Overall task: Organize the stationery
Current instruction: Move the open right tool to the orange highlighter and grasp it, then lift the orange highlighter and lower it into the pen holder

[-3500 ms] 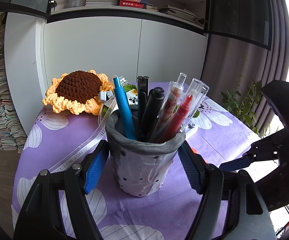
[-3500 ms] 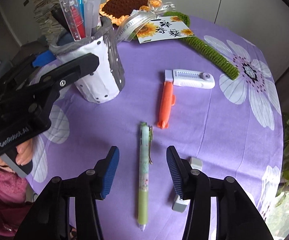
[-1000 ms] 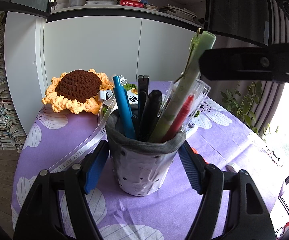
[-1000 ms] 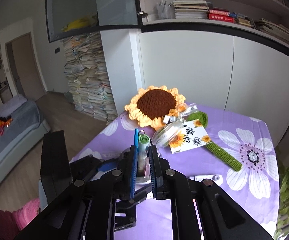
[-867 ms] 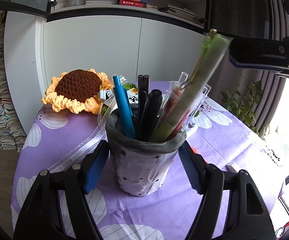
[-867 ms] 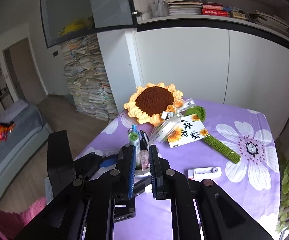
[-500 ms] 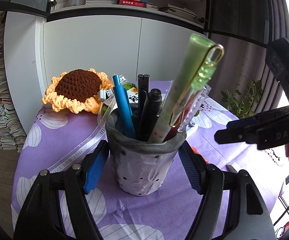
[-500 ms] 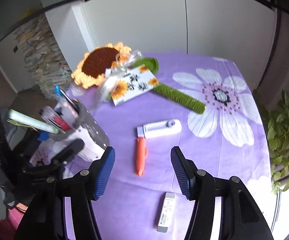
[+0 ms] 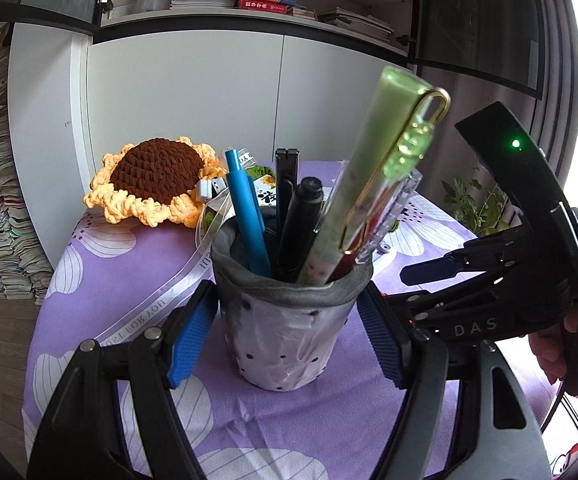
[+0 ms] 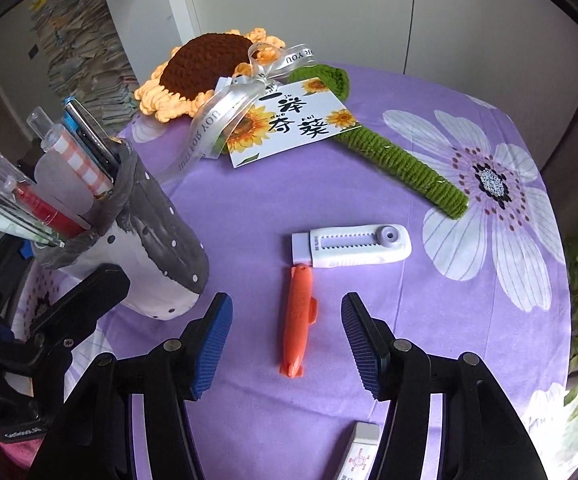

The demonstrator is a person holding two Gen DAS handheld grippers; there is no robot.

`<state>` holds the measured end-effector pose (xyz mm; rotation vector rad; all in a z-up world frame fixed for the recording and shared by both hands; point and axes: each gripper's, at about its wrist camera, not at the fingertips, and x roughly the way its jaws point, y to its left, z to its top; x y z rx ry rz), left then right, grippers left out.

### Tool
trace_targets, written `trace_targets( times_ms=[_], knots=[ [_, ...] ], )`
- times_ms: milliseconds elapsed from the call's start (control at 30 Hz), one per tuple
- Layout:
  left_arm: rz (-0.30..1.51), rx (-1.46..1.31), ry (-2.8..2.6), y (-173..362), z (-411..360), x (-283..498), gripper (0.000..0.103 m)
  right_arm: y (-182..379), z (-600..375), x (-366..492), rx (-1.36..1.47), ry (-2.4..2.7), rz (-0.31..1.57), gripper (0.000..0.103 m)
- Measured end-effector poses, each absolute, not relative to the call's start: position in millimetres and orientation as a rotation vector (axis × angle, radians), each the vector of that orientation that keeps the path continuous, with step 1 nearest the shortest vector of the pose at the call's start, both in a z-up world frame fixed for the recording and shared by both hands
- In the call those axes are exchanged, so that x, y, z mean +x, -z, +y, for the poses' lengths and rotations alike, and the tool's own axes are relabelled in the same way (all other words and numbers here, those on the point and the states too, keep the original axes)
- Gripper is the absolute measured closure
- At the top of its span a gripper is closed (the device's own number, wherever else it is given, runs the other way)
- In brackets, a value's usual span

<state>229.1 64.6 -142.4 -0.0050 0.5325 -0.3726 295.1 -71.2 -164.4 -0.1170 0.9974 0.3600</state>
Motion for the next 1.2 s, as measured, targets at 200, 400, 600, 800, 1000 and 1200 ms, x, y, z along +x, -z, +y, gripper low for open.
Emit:
trace_targets(
  times_ms=[200, 400, 600, 800, 1000, 1200],
  knots=[
    [0.533, -0.005, 0.373, 142.4, 64.6, 229.1, 0.031, 169.6, -67.1, 303.3, -0.142, -0.349, 1.003, 0.045],
    [0.533, -0.005, 0.373, 142.4, 64.5, 229.1, 0.031, 177.4, -69.7, 310.9, -0.132, -0.339, 1.013, 0.057],
    [0.533, -0.005, 0.373, 142.3, 64.5, 229.1, 0.031, 179.9, -79.4, 313.9, -0.084, -0.329, 1.031, 0.084],
    [0.533, -0.005, 0.373, 142.3, 64.5, 229.2, 0.031, 151.6, -97.8, 295.4, 0.007, -0.333, 0.958, 0.084],
    [0.533, -0.005, 0.373, 142.3, 64.4, 229.2, 0.031, 101.3, -99.9, 256.8, 0.063, -0.403, 0.812, 0.084],
    [0.533, -0.005, 0.373, 142.2, 64.4, 229.1, 0.031, 43.6, -75.6, 220.5, 0.113, -0.581, 0.637, 0.084]
  ],
)
